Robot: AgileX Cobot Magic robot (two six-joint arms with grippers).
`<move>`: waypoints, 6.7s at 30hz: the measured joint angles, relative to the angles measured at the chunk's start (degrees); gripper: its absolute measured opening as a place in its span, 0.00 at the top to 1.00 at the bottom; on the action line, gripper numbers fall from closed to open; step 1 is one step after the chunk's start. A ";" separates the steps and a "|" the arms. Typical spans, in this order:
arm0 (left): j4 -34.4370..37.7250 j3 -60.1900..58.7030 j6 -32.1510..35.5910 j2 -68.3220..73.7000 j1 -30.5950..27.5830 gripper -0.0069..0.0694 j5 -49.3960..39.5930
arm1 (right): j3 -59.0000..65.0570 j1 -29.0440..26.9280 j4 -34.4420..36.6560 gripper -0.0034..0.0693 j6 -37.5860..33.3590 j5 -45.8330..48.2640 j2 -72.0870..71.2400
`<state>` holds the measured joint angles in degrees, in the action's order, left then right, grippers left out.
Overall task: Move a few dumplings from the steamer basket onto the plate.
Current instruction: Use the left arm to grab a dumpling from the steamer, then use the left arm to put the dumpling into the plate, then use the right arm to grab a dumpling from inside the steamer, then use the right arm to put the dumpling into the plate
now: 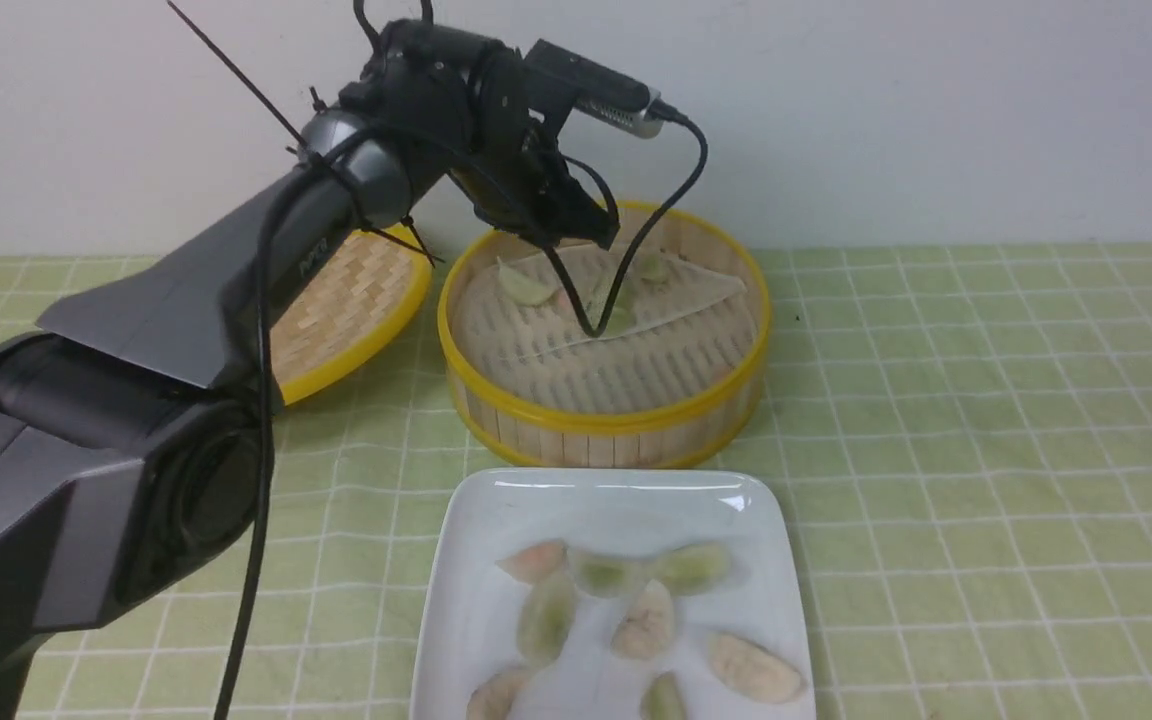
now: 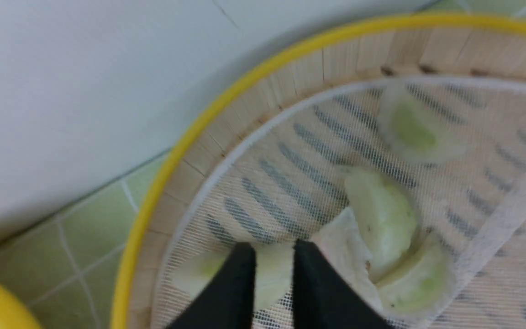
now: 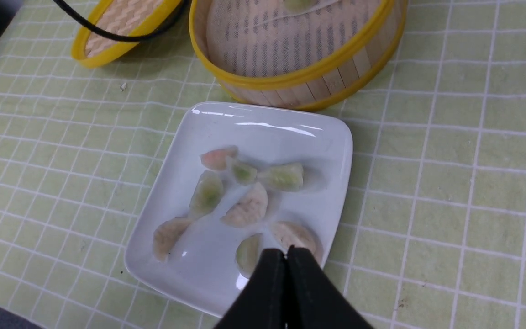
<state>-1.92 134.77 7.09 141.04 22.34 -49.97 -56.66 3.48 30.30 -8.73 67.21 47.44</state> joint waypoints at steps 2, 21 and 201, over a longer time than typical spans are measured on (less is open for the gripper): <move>-0.70 0.00 0.26 2.26 0.00 0.50 -0.05 | 0.00 0.00 0.27 0.97 -0.05 0.00 0.00; -6.05 0.53 -1.03 6.22 -0.13 0.40 1.37 | 0.00 0.00 1.91 0.97 -0.05 0.00 0.00; -2.56 -66.15 -15.51 -90.77 9.02 0.92 -22.88 | -13.37 33.76 -10.36 0.35 -2.61 -11.44 56.58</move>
<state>-4.48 68.62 -8.42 50.26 31.37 -72.85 -70.02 37.24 19.94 -11.34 55.77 104.02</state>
